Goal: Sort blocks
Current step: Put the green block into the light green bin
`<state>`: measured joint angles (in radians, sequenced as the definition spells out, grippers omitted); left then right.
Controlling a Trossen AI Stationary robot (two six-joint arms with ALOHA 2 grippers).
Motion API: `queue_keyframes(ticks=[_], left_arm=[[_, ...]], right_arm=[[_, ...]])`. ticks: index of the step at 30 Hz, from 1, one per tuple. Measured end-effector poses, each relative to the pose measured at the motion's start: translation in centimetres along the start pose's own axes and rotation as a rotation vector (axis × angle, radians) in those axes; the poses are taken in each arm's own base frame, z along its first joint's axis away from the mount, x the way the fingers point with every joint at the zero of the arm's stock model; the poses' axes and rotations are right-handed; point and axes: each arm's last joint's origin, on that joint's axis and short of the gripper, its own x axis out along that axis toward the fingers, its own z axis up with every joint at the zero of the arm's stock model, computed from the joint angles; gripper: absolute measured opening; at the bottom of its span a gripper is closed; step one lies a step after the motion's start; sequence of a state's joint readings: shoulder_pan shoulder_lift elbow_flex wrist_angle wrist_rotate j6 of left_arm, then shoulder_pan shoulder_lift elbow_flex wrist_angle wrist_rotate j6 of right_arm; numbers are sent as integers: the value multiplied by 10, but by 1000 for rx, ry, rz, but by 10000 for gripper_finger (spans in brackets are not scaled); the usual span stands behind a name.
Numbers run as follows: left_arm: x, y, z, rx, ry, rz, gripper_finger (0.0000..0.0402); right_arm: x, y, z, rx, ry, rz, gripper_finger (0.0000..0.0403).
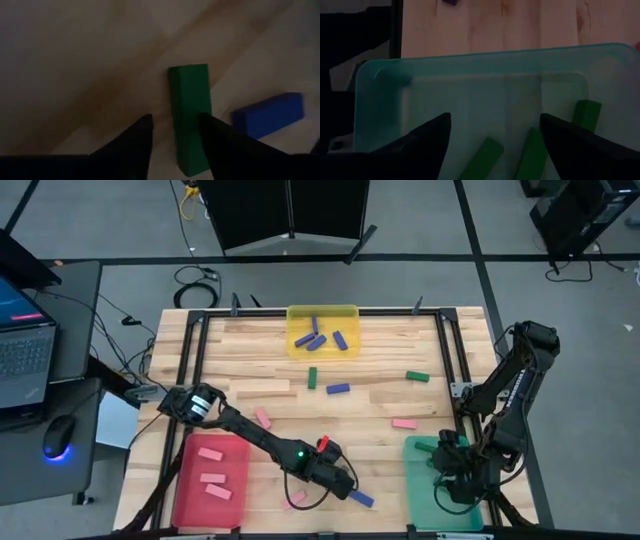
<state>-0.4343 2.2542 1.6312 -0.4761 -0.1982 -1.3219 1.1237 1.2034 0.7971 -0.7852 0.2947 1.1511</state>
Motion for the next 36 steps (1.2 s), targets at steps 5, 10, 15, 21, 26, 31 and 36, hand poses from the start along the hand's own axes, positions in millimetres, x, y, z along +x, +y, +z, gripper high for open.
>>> queue_keyframes(ticks=[5, 10, 15, 21, 26, 31, 36], left_arm=[[-1, -6, 5, 69, -23, -66, 168], [-6, -14, 8, 137, -20, -72, 217], [-10, -20, 12, 171, -34, -75, 284], [-10, -21, 14, 164, -47, -82, 340], [-7, -21, 16, 160, -56, -95, 347], [-3, -21, 15, 157, -57, -88, 346], [-3, -19, 15, 157, -48, -67, 346]], right_arm=[[0, 0, 0, 8, -8, -4, 310], [0, 0, 0, 27, -10, -5, 306], [0, 0, 1, 40, -21, -7, 301], [0, 0, 1, 51, -26, -7, 296], [0, 0, 1, 52, -27, -5, 295], [0, 0, 1, 53, -28, -5, 294], [0, 0, 1, 52, -30, -7, 291]])
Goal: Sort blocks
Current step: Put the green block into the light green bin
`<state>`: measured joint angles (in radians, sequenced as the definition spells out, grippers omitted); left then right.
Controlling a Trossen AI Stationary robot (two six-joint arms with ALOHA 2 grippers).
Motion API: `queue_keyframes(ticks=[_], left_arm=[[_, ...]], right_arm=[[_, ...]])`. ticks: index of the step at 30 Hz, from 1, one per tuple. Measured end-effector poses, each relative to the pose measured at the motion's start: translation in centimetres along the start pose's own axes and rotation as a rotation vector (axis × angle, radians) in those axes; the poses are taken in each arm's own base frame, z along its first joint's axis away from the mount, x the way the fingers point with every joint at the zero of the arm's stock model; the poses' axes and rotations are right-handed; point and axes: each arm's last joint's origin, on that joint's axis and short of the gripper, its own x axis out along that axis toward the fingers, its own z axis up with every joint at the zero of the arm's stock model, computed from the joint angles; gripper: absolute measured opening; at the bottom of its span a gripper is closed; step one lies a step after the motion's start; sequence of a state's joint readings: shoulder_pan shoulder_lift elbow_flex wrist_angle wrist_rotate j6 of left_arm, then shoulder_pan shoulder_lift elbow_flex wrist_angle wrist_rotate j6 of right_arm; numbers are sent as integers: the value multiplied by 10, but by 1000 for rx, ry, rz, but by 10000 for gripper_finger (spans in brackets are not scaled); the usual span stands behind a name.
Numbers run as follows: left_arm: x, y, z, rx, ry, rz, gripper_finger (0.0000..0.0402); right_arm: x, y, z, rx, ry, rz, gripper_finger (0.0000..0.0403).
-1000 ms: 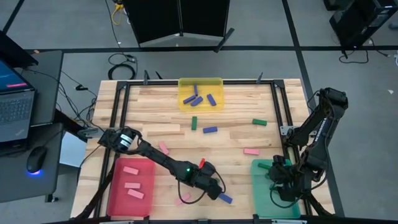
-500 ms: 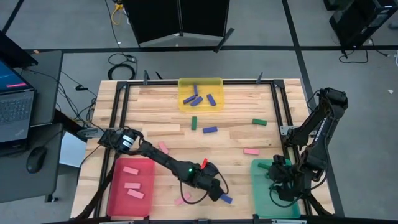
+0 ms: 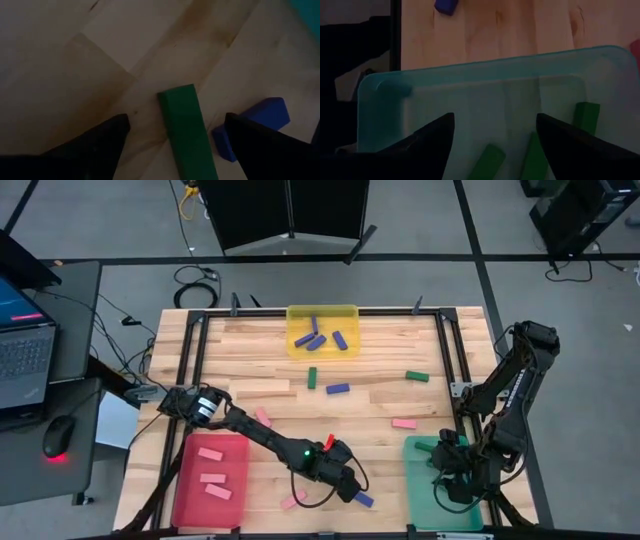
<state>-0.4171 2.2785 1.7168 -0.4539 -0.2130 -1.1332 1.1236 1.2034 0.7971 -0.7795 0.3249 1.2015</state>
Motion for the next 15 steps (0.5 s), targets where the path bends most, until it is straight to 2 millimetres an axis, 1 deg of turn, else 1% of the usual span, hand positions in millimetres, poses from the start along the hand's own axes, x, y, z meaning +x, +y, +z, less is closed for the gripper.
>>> queue_keyframes(ticks=[4, 6, 15], left_arm=[[5, 2, -2, 4, 12, 11, 342], [12, 5, -5, 6, 31, 21, 337], [17, 8, -8, 13, 62, 33, 317]], right_arm=[[0, 0, 0, 0, -7, -3, 293], [0, 0, 0, 1, -7, -3, 293], [0, 0, 0, 14, -7, -4, 289]])
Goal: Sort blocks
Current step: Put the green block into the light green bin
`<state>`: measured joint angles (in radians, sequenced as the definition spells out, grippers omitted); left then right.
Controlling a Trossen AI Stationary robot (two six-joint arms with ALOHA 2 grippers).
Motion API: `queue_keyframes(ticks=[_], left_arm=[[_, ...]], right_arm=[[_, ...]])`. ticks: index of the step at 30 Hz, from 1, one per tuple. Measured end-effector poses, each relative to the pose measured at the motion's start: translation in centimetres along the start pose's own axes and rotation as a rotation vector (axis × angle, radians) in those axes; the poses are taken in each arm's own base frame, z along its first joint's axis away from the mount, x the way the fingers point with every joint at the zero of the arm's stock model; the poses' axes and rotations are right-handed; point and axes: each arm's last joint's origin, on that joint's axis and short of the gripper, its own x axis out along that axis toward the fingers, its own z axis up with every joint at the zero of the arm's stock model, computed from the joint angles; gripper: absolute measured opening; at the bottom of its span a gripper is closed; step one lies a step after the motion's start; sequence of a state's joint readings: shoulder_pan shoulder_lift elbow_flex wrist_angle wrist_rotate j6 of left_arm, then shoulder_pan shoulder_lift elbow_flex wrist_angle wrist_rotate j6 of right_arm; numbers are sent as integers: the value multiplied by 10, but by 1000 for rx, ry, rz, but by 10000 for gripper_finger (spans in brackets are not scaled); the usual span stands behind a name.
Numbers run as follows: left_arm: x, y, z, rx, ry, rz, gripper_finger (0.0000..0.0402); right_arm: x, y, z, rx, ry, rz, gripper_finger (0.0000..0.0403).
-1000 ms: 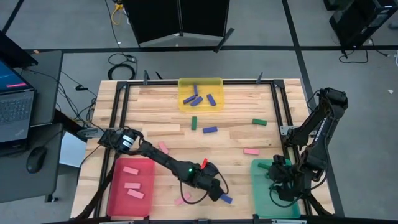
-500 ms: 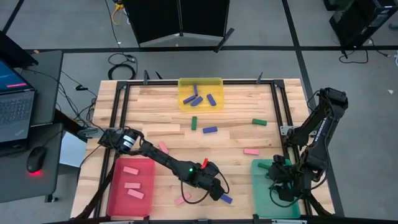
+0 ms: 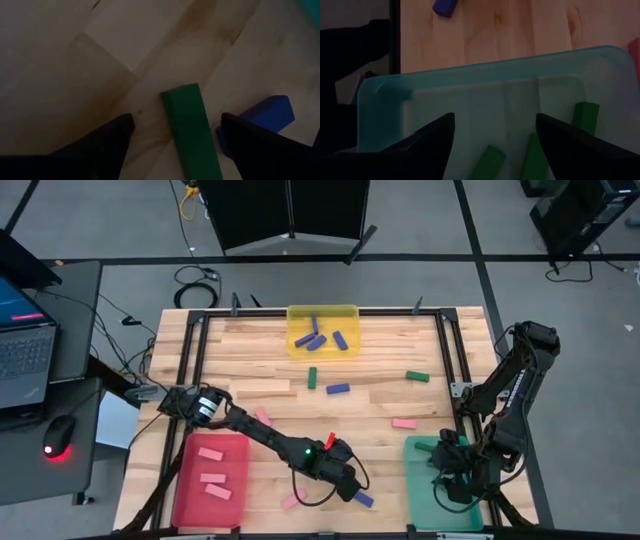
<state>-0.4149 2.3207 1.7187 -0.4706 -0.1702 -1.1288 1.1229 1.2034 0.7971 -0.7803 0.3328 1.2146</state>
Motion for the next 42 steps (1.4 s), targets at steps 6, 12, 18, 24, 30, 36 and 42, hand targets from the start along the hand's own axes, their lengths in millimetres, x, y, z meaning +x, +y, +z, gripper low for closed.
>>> queue_keyframes(ticks=[6, 12, 18, 24, 30, 36, 42], left_arm=[[0, 1, -1, 6, 10, 10, 307], [-9, -5, 4, 67, -16, 16, 288], [-37, -30, 23, 227, -91, 30, 268], [-50, -40, 29, 311, -111, 12, 262], [-48, -39, 25, 424, -98, 27, 262], [-39, -37, 20, 457, -44, 31, 266], [-29, -36, 12, 485, 0, 27, 292]], right_arm=[[0, 0, 0, 16, 0, 0, 290], [0, 0, 0, 24, 0, 0, 286], [0, 0, 0, 33, 0, 1, 286], [0, 0, 0, 32, 0, 1, 284], [0, 0, 0, 24, -1, 0, 285], [0, 0, 0, 34, -5, -2, 281], [0, 0, 0, 39, -7, -2, 282]])
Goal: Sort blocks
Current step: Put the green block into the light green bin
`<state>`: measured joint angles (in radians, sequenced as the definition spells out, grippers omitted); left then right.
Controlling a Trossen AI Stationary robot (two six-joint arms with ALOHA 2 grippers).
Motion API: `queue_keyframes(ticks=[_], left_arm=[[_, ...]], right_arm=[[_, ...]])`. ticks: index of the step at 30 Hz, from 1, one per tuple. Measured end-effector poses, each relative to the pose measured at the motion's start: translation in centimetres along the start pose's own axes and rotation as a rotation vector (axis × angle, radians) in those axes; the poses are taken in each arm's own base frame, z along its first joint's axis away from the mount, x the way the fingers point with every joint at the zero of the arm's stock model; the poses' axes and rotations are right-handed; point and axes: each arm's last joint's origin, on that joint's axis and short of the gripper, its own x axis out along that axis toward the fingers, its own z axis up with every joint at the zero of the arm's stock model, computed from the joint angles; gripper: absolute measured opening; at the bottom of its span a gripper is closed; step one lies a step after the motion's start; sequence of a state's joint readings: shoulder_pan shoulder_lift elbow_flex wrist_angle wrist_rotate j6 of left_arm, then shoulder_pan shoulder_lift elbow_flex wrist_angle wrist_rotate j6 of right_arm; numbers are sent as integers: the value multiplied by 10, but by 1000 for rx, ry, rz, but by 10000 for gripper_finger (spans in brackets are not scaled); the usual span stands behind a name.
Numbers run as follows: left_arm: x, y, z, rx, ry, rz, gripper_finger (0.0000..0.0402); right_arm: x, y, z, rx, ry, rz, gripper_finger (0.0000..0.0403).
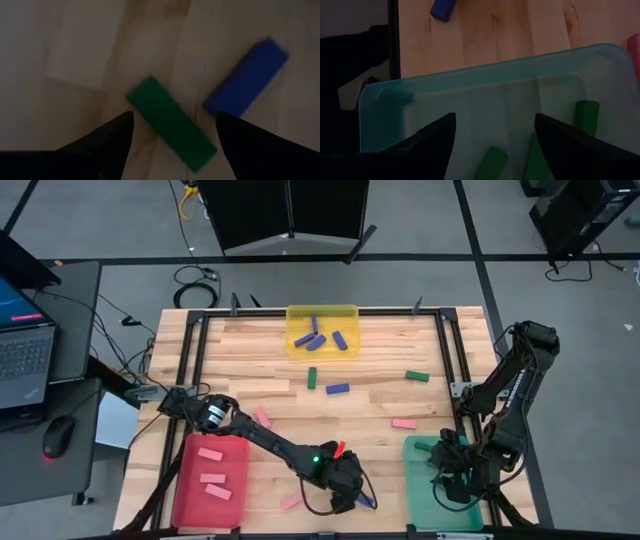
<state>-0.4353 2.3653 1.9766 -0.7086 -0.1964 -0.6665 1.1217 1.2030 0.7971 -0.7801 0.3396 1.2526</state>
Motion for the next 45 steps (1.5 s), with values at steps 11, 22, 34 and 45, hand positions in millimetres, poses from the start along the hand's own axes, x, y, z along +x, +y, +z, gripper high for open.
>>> queue_keyframes(ticks=[11, 22, 34, 45], left_arm=[[14, 0, -5, -48, 30, -14, 336], [18, 5, -12, -57, 80, 55, 317], [22, 9, -15, -45, 94, 107, 240], [23, 16, -9, -22, 120, 123, 105]], right_arm=[[0, 0, 0, -4, 0, 0, 278], [0, 0, 0, -7, -3, -1, 277], [0, 0, 0, -6, -4, -1, 276], [0, 0, 0, -16, -7, -1, 274]])
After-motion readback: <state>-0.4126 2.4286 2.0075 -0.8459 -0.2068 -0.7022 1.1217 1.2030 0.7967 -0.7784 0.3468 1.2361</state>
